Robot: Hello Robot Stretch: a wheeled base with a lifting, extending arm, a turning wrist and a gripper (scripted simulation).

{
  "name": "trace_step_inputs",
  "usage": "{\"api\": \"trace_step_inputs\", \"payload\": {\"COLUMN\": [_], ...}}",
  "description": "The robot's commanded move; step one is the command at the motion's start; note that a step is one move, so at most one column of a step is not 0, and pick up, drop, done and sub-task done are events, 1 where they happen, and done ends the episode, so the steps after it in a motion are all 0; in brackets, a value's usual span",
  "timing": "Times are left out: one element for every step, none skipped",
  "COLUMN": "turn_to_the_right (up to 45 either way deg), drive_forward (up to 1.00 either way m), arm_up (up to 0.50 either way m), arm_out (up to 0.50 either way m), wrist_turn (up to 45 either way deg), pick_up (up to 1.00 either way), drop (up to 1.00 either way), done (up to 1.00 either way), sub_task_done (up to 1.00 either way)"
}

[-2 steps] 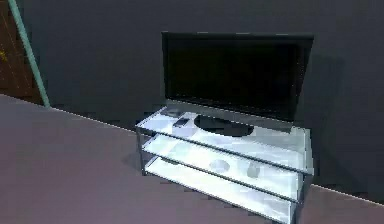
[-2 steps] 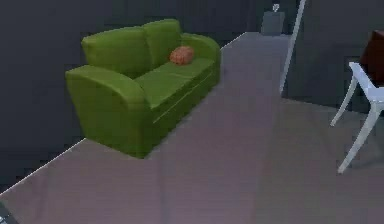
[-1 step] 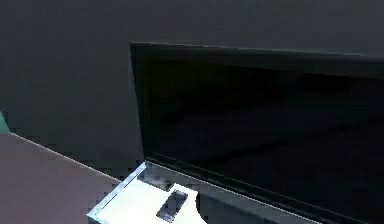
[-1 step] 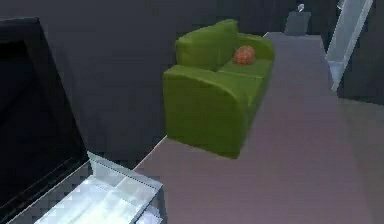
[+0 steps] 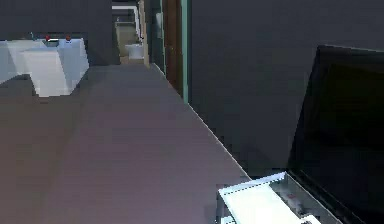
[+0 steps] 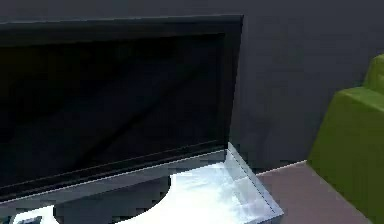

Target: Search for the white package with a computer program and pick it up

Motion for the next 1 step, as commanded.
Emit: {"api": "trace_step_inputs", "payload": {"turn_to_the_right": [-45.0], "drive_forward": [0.0], "arm_up": [0.0], "arm_out": [0.0], "wrist_turn": [0.0], "pick_up": [0.0], "drop": [0.0], "done": [0.0], "sub_task_done": [0.0]}}
